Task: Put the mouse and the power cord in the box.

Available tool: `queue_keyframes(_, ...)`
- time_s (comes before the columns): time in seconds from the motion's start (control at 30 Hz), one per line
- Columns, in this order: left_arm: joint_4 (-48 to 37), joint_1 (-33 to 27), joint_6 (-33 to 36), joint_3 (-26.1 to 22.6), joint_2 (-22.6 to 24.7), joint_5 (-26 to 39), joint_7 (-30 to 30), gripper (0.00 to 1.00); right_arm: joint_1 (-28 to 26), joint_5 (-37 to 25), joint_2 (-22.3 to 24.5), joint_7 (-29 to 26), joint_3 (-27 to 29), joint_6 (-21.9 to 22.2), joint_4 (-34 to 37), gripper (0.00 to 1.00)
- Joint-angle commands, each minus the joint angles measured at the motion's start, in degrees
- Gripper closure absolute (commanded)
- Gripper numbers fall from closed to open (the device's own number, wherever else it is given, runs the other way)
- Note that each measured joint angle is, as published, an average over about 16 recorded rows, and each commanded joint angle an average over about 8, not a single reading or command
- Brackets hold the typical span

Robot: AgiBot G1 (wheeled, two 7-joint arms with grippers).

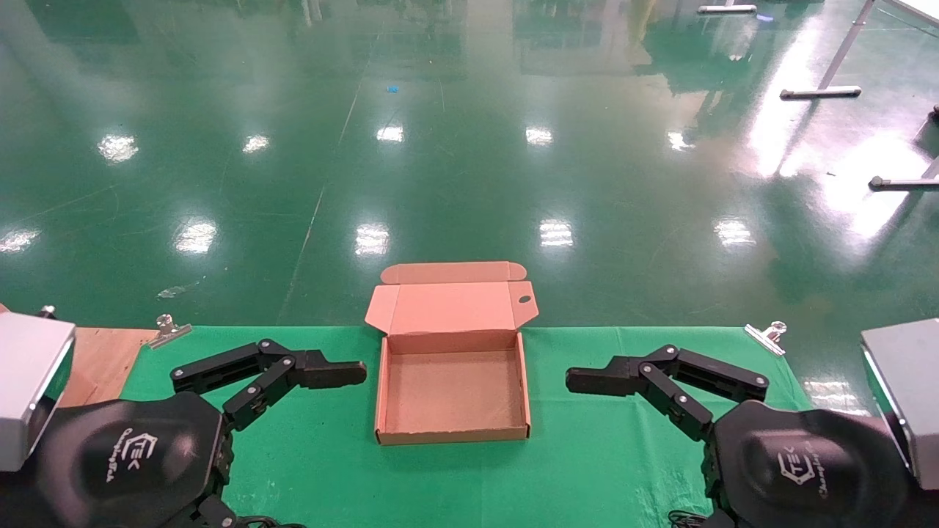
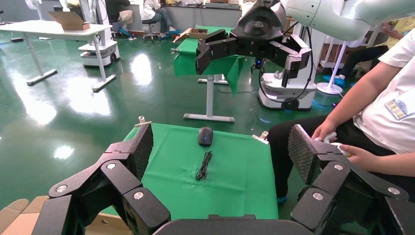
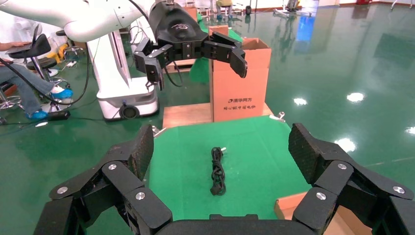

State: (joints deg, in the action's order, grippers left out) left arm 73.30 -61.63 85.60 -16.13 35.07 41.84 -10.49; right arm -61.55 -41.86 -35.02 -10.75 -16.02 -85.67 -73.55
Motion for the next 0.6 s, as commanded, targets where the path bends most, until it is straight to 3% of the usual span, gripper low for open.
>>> queue_keyframes(0.03,0.0,0.0,0.0,0.0,0.0,0.0,0.0,0.00,0.0,0.0,0.0,0.0,0.0,0.0,0.0,0.00)
queue_keyframes(0.6,0.0,0.0,0.0,0.0,0.0,0.0,0.0,0.00,0.0,0.0,0.0,0.0,0.0,0.0,0.0,0.00)
